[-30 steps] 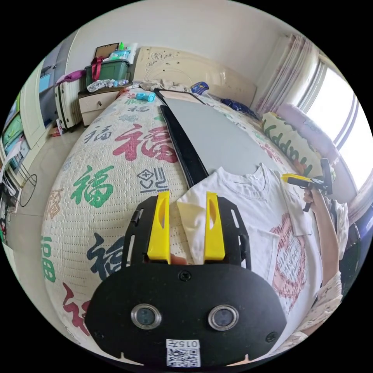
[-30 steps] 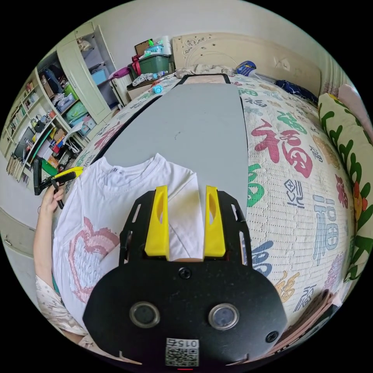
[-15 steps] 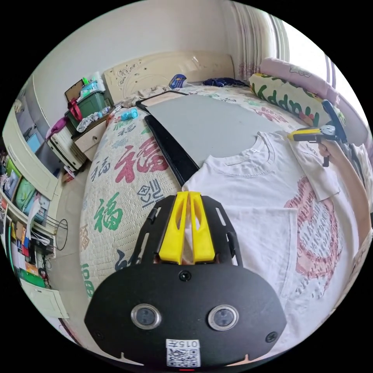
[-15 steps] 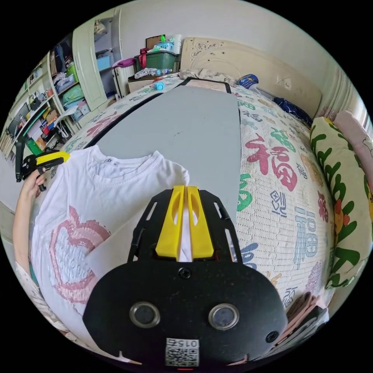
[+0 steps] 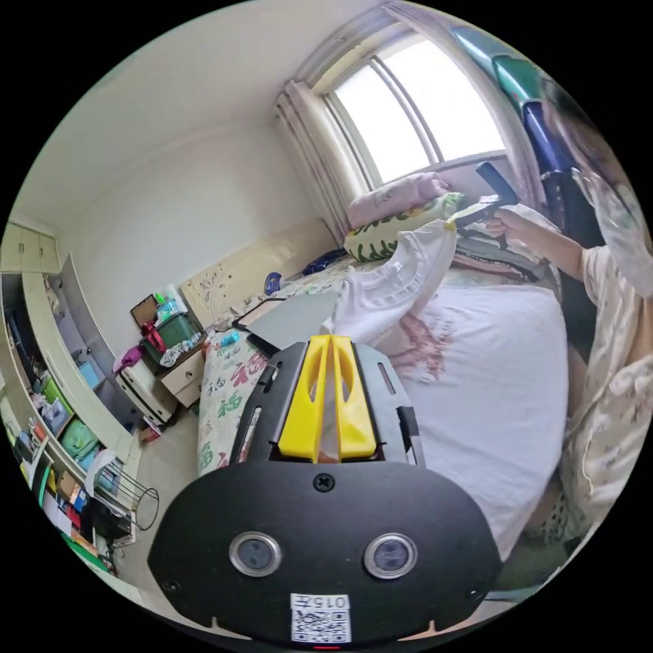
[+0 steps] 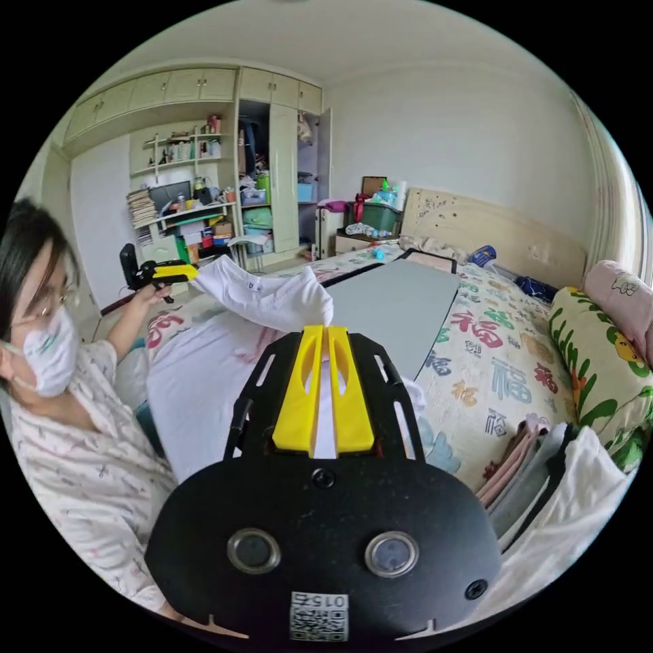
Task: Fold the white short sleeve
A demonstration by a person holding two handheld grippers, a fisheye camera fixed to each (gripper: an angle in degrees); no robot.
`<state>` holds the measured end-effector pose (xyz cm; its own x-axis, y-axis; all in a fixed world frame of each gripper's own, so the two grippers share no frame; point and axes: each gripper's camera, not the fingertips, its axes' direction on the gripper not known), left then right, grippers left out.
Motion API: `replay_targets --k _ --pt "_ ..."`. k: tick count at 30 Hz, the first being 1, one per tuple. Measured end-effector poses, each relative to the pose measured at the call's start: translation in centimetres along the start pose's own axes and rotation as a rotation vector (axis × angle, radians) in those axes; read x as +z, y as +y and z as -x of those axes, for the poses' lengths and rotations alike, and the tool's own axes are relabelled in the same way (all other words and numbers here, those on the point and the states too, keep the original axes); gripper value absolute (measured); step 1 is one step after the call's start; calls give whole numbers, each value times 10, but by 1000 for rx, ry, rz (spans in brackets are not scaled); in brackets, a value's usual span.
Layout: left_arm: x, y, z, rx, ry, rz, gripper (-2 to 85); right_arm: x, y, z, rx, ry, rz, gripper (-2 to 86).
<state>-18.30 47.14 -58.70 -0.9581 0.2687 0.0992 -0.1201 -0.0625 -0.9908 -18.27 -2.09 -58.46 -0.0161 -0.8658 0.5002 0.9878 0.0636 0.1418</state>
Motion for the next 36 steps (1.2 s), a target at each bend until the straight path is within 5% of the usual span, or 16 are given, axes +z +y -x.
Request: replay_targets --k 8,13,19,22,30,36 --pt "-87 149 -220 -4 153 -68 -1 -43 188 19 132 -123 70 -1" --pt "-79 173 -263 -25 183 3 0 -68 210 -11 136 -140 96 6" --pt "-97 208 -219 -335 133 -95 12 -103 196 -85 295 -71 11 83" --pt "-26 196 -169 -588 -11 101 50 -79 155 -137 375 -49 29 112" --pt "258 241 -76 -934 225 330 162 40 83 -326 696 -88 36 160" --pt "376 286 -90 -1014 330 396 127 104 72 -407 780 -199 91 140"
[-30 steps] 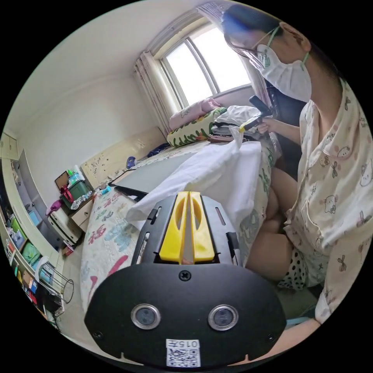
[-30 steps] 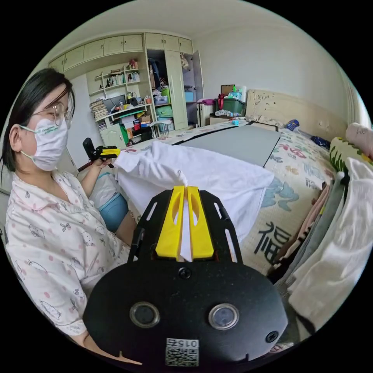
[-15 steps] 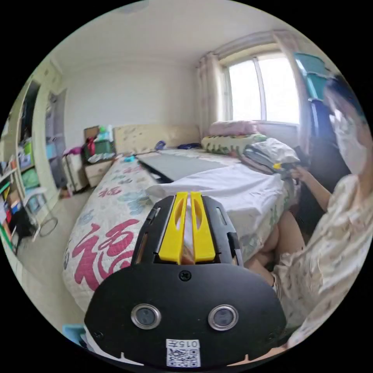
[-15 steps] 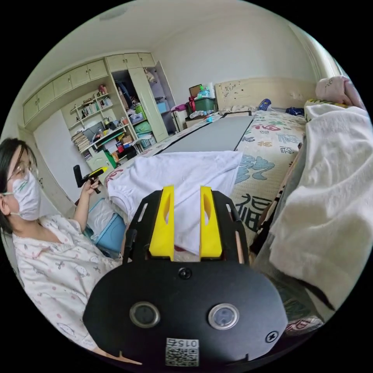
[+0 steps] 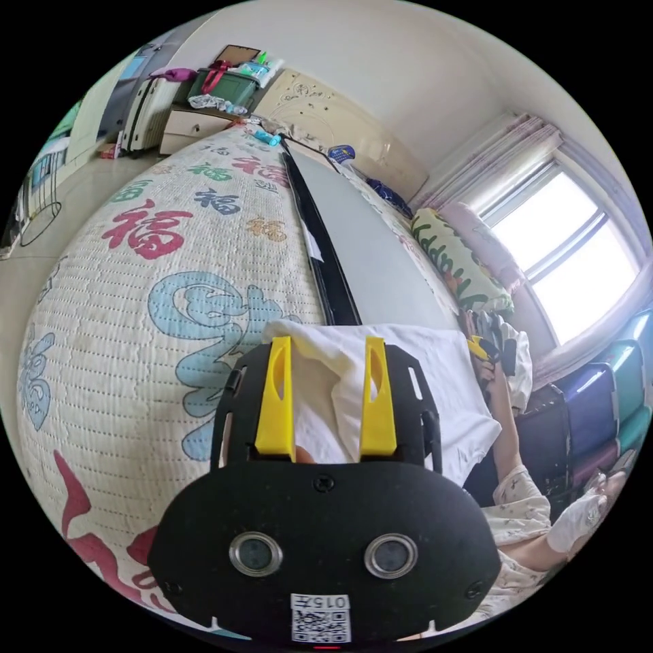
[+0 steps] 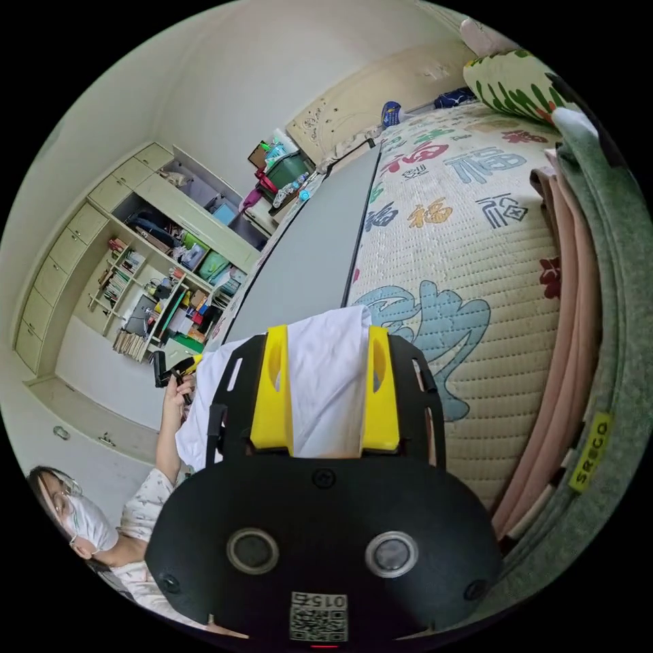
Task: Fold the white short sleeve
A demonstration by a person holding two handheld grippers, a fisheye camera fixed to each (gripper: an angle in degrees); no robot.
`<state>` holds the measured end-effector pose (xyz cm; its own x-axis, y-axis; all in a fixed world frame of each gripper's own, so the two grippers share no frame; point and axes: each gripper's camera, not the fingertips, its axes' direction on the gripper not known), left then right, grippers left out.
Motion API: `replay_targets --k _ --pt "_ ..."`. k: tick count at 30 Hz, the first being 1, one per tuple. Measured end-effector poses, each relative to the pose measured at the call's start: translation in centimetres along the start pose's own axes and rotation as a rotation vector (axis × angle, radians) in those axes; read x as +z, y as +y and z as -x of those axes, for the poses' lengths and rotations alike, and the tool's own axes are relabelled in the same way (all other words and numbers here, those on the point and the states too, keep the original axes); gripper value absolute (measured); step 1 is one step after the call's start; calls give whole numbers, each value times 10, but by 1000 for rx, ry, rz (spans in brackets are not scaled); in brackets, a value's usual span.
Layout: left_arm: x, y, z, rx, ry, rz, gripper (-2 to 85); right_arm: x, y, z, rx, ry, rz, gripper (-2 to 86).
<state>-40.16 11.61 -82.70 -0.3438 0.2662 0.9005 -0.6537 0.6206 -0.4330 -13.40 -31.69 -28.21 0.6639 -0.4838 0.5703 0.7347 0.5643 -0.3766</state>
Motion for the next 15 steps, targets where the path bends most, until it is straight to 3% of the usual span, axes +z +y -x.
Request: replay_targets --k 5,15 --pt "68 8 24 -13 36 45 31 29 -31 -33 28 -61 30 20" --pt "130 16 11 119 28 -125 6 78 -75 -47 -33 151 -125 -1"
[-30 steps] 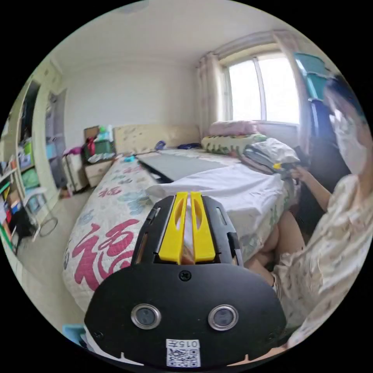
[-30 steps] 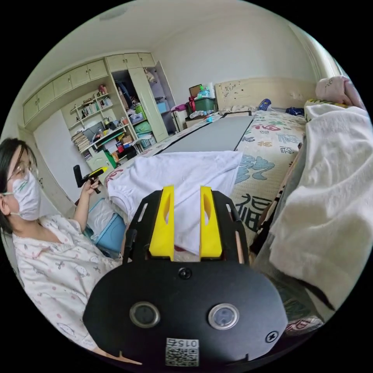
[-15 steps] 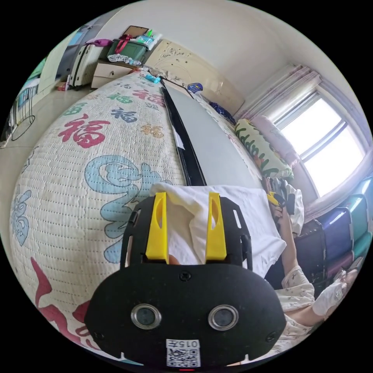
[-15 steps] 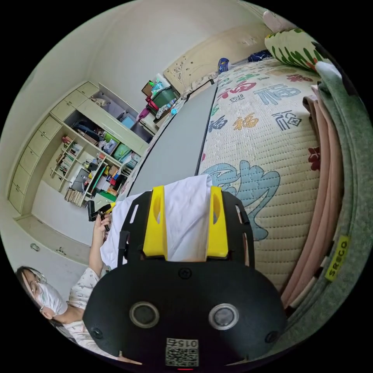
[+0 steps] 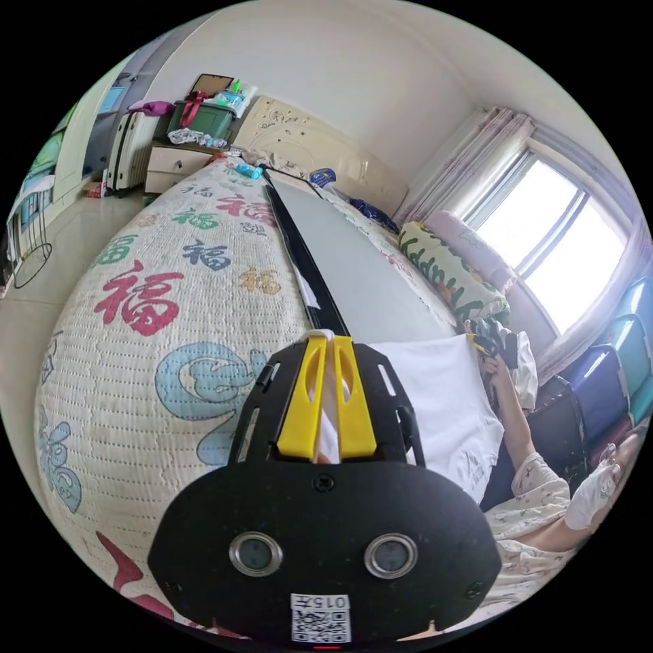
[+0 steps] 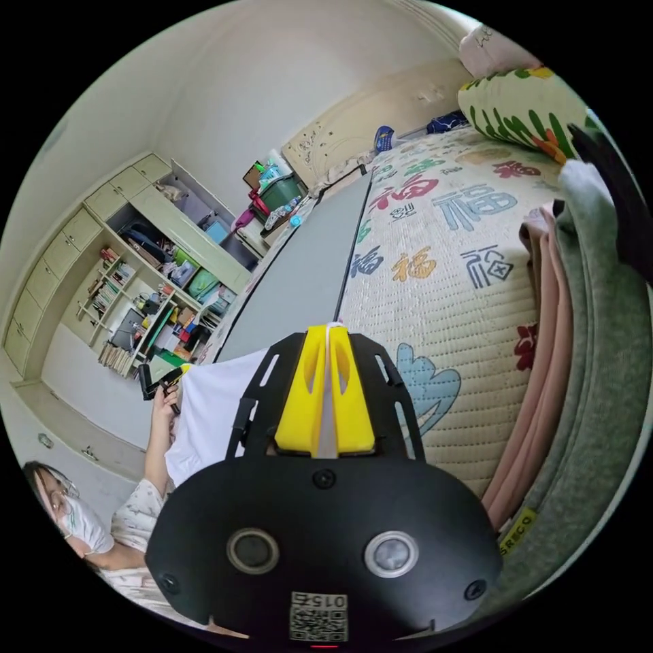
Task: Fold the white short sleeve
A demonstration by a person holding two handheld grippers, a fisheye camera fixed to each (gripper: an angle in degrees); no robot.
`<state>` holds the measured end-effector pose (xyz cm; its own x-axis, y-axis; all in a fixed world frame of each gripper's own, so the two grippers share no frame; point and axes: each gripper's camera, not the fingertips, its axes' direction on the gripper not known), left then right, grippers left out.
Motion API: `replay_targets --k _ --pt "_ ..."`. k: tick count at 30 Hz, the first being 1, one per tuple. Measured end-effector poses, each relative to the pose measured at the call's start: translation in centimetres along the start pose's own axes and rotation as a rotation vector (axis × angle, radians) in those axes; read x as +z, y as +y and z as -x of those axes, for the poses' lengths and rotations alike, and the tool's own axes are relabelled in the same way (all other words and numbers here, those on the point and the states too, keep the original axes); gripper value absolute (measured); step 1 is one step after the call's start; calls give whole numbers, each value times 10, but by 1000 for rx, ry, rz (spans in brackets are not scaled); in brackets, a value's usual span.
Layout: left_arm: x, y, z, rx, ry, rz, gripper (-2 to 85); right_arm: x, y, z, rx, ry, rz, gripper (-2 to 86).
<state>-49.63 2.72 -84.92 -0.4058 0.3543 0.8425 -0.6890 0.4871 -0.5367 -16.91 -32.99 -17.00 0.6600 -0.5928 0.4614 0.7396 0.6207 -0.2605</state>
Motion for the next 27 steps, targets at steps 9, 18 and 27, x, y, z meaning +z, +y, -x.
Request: replay_targets --k 9,18,27 --pt "145 3 46 -13 18 27 40 111 16 3 -25 322 27 75" --pt "192 62 93 -63 141 50 81 167 217 203 -654 83 32 132" --pt "192 100 154 -165 252 -8 81 348 415 338 -1163 -204 440 117"
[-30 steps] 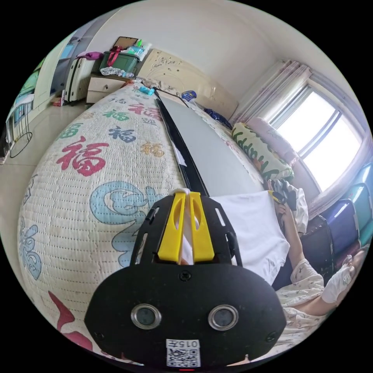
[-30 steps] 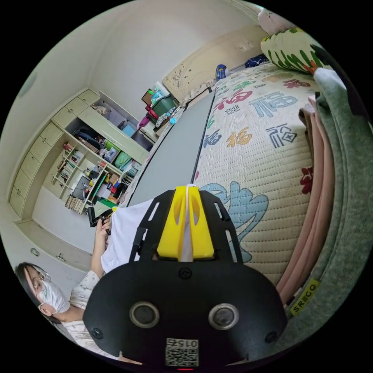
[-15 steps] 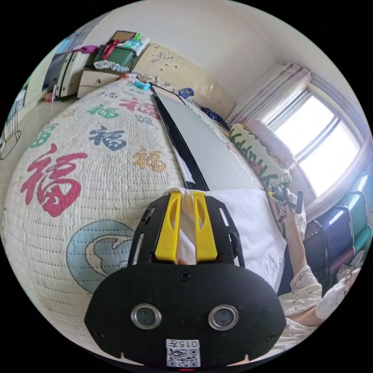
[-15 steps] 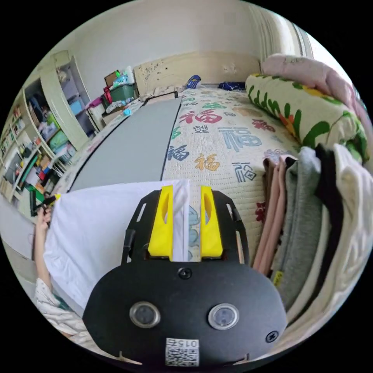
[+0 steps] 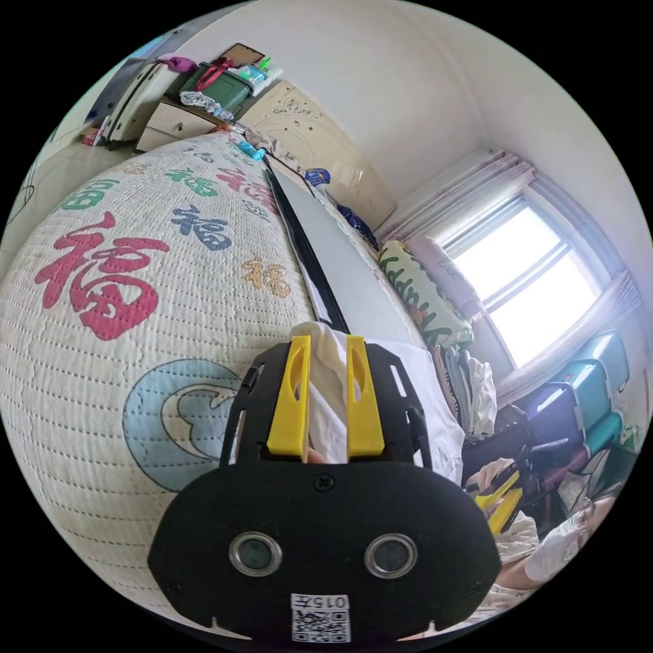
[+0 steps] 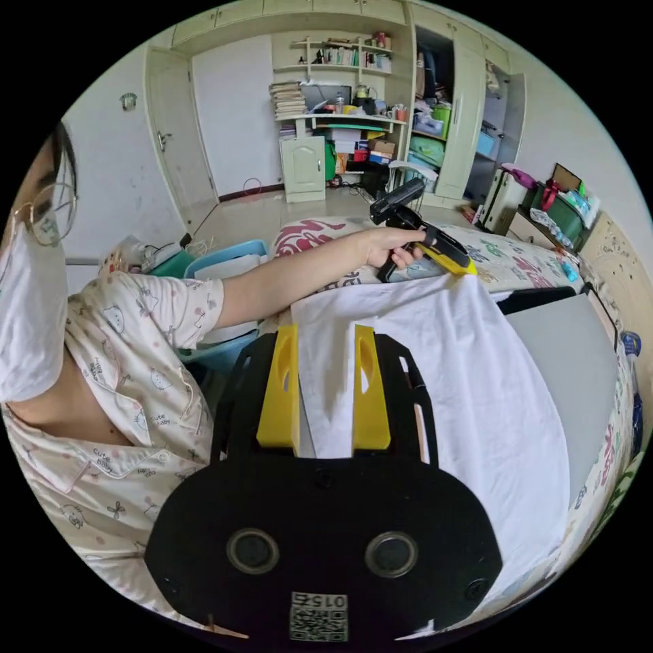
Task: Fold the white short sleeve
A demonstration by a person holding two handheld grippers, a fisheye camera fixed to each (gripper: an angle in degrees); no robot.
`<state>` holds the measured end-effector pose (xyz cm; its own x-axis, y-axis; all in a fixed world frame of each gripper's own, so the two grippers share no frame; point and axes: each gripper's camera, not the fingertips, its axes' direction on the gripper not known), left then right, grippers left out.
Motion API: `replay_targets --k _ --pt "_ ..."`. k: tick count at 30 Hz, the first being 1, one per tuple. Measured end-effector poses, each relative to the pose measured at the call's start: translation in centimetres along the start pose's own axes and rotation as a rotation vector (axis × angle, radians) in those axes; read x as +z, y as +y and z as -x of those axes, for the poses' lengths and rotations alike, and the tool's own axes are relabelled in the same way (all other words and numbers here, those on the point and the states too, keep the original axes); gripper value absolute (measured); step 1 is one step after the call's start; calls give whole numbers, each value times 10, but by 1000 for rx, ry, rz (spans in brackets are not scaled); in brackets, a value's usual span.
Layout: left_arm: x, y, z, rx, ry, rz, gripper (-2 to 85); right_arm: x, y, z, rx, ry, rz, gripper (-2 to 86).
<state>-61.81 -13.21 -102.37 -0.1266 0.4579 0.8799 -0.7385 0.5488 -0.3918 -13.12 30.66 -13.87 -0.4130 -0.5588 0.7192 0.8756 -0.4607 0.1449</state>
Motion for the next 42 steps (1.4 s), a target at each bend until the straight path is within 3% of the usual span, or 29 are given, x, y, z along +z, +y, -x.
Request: replay_targets --k 6,17,22,31,34,37,40,42 --pt "-2 -9 11 2 -31 42 71 83 30 2 36 99 87 85" --pt "-68 -51 26 -12 -47 50 59 142 102 31 -49 279 89 3" --pt "-136 -77 18 -24 -135 -33 10 139 128 46 -72 205 60 -8" --pt "-233 -167 2 -28 -172 12 -1 160 168 31 -31 134 68 23" --pt "-280 -204 -21 22 -190 15 7 123 194 32 -15 64 -28 48" --pt "-355 -236 -59 104 -216 -75 22 67 248 33 50 150 -120 66" --pt "-436 -261 -129 247 -128 -181 33 11 328 37 169 394 -175 80" --pt "-508 -259 -234 452 61 -261 41 -21 386 41 253 580 -147 81"
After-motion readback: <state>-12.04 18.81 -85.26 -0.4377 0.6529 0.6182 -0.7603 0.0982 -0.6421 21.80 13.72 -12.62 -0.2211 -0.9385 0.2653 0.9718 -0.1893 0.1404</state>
